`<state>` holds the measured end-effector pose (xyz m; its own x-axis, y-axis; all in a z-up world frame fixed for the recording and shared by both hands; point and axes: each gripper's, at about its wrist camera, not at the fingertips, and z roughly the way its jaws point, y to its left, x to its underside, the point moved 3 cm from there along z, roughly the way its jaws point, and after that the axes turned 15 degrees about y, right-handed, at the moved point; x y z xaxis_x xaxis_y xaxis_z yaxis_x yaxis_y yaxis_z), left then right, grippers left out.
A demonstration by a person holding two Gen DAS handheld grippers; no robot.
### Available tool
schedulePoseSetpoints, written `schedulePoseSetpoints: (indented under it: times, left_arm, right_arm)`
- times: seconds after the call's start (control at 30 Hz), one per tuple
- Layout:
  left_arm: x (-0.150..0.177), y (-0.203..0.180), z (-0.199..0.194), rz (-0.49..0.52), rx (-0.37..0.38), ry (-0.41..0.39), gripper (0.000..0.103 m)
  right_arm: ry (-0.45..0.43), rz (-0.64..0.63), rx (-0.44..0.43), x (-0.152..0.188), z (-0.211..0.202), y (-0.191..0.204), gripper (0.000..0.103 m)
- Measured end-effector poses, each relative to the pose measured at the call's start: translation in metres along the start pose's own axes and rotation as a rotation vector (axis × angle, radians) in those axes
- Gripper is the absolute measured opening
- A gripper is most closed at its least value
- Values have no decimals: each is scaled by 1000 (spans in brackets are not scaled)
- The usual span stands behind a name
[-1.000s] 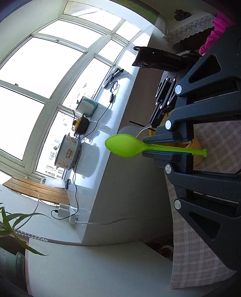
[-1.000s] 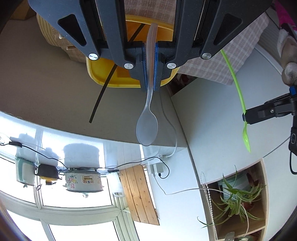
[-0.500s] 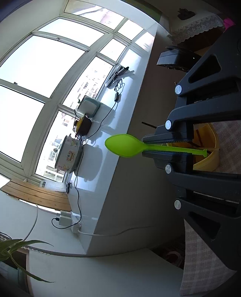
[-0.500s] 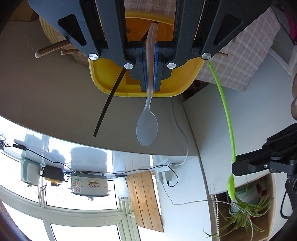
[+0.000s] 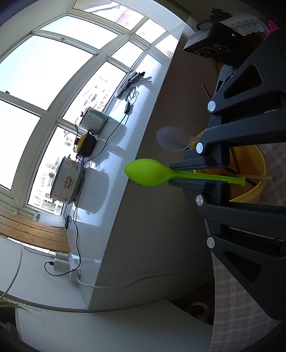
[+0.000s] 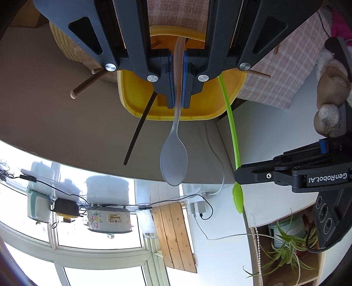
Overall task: Organize utensils
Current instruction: 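Lower both spoons into the yellow container and open both grippers, then move both open grippers back to the remaining chopsticks on the cloth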
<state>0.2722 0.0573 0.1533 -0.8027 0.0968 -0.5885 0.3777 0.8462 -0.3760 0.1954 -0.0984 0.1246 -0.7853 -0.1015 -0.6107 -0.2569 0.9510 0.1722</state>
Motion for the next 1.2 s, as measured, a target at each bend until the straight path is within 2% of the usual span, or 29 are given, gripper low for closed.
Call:
schedulePoseSetpoints:
  times: [0.4,0.73,1.13,1.2]
  left_arm:
    - [12,-3,3,9,-1,24,5]
    - [33,-3,-12,32,-16,20,5]
    - [86,19,-31,30,-67,42,5]
    - [99,28,-31,13,-57,59,5]
  right_arm:
    - [36,51,-47,9,-9,-12,5]
    - [40,39,-72,22,-28,1,5]
    - [77,-8,-44,41,-39,24,6]
    - [83,-20,-37,45,-39,30,15]
